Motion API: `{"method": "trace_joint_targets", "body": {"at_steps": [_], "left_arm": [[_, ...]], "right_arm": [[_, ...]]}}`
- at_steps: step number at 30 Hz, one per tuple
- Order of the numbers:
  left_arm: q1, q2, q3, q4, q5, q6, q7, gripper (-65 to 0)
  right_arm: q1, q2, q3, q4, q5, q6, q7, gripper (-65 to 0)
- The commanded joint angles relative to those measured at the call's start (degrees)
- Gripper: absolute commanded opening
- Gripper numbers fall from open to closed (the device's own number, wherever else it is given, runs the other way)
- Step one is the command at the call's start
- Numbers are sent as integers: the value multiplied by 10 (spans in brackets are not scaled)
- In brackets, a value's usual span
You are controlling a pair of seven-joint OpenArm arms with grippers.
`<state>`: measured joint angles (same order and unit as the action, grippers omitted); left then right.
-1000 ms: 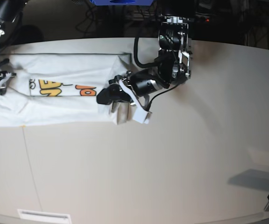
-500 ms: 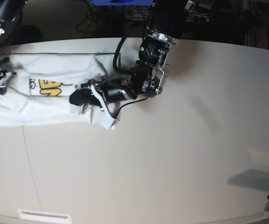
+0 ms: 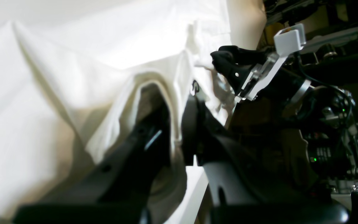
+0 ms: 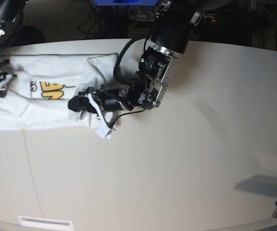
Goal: Fold the T-shirt properly
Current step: 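Drag the collar end with the left gripper toward the right gripper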
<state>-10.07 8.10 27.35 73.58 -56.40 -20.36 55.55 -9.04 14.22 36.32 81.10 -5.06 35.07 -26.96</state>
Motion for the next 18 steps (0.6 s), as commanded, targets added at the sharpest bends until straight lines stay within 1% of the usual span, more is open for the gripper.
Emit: {"method": "trace_joint_targets", "body": {"at_steps": [1, 6, 18], "left_arm": [[-9, 9, 6, 9, -15, -8, -7, -650], [-20, 9, 31, 8, -15, -8, -9, -650], [-33, 9, 32, 9, -16, -10, -9, -650]], "right_arm": [[-9, -3, -4, -9, -27, 18, -54, -441], [-9, -3, -4, -9, -27, 16, -54, -441], [-9, -4, -4, -9, -27, 15, -54, -441]]}}
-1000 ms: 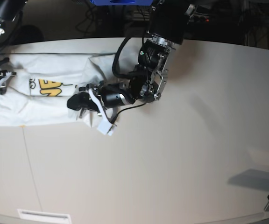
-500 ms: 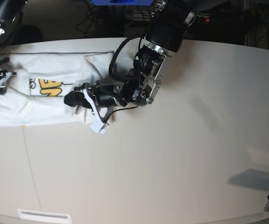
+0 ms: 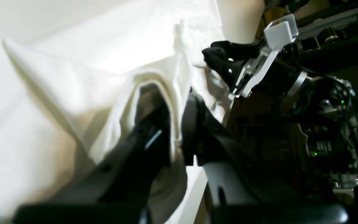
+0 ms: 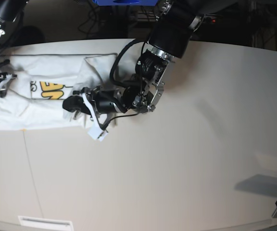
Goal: Fold the T-shirt properly
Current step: 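Drag the collar end with the left gripper toward the right gripper, then lay the collar end over the hem half and open the left gripper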
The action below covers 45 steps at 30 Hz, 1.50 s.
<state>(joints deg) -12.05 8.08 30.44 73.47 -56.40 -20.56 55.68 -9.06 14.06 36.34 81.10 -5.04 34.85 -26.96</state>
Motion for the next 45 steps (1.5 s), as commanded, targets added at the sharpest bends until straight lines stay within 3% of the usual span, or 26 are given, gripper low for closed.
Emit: {"method": "trace_joint_targets", "body": {"at_steps": [1, 9, 21, 25, 29, 34, 36, 38, 41, 45], "left_arm": [[-13, 9, 1, 11, -17, -10, -10, -650], [-42, 9, 53, 9, -59, -74, -10, -650], [-39, 9, 57, 9, -61, -77, -37, -371], [-40, 9, 57, 9, -103, -139, -37, -312], [-50, 9, 58, 14, -127, -194, -34, -314], [-71, 9, 53, 28, -158, -194, -36, -317], [-79, 4, 53, 54, -141, -194, -37, -317], [-81, -23, 53, 93, -98, -194, -37, -319], [-75, -57, 54, 151, -6, -125, -38, -390], [-46, -79, 54, 204, 122, -39, -38, -628]], "right_arm": [[-9, -2, -4, -9, -27, 17, -54, -441], [-11, -2, -4, -9, -27, 17, -54, -441], [-11, -2, -3, -10, -27, 17, -54, -441], [-11, -2, -3, -10, -27, 17, -54, -441], [-11, -2, -3, -10, -27, 17, -54, -441], [-10, -2, -3, -10, -27, 17, -54, -441], [-10, -2, -3, -10, -27, 17, -54, -441], [-10, -2, -3, -10, -27, 17, -54, -441], [-11, -2, -3, -10, -27, 17, -54, -441], [-11, -2, -3, -10, -27, 17, -54, -441]]}}
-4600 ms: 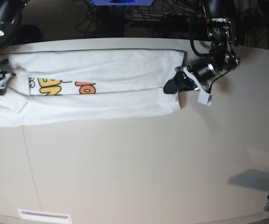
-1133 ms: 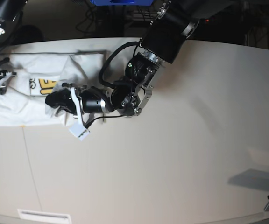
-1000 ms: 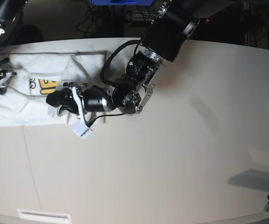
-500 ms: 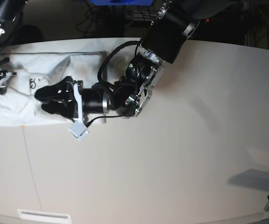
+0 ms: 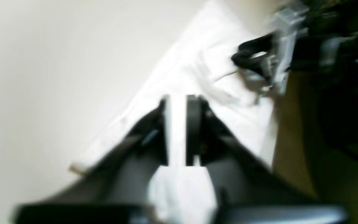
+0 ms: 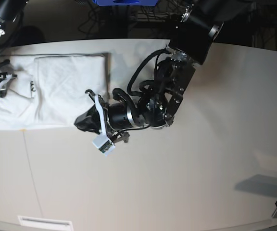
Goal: Fold the T-shirt properly
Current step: 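Lay the collar end over the hem half and open the left gripper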
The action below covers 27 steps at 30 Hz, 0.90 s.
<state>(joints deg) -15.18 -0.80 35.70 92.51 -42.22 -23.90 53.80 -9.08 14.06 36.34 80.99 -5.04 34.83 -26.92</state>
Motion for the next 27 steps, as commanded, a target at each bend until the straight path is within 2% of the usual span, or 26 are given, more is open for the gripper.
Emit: {"method": "trace_joint_targets", "body": {"at_steps": [1, 5, 9, 14, 18, 21, 27], "left_arm": [[-8, 9, 1, 23, 4, -4, -19, -650], [13, 12, 6, 34, 60, -4, -21, -650], [20, 18, 50, 33, 121, -4, -73, -650], [44, 19, 145, 31, 288, -3, -122, -650], [71, 20, 154, 30, 394, -3, -150, -650], [70, 19, 152, 2, 428, -3, -153, -650], [67, 20, 139, -61, 431, -3, -196, -650]], "right_arm": [[-11, -2, -3, -8, -27, 17, -55, -441], [-11, -2, -3, -8, -27, 17, -55, -441], [-11, -2, -3, -8, -27, 17, -55, -441], [-12, -2, -3, -8, -27, 17, -55, -441], [-12, -2, -3, -8, -27, 17, -55, -441], [-12, -2, -3, -8, -27, 17, -55, -441], [-12, -3, -3, -8, -27, 17, -55, -441]]}}
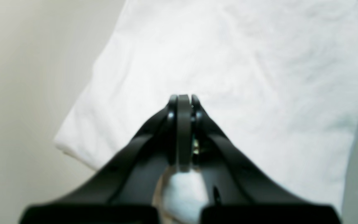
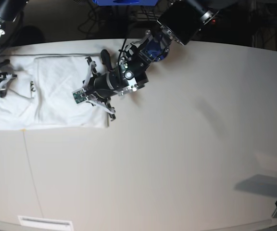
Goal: Fold the T-shirt properly
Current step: 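Lay the collar end over the hem half and open the left gripper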
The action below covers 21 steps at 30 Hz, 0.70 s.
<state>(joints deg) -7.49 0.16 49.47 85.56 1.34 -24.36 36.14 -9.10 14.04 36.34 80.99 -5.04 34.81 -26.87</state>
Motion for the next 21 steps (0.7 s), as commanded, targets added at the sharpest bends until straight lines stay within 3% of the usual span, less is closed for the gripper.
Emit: {"method": "trace_joint_targets", "body": {"at_steps": [1, 11, 14, 21], "left_arm": [[-10, 10, 2, 0, -5, 1, -22, -650], [-17, 9, 4, -58, 26, 1, -18, -650], [-16, 8, 3, -75, 53, 1, -18, -650], [-15, -2, -1, -82, 63, 1, -16, -650]], "right_arm": [[-12, -3, -3, -8, -27, 17, -55, -441], [-12, -3, -3, 10, -27, 22, -55, -440], [-25, -3, -3, 59, -24, 52, -77, -440], [-15, -18, 2, 191, -25, 52, -132, -440]]}}
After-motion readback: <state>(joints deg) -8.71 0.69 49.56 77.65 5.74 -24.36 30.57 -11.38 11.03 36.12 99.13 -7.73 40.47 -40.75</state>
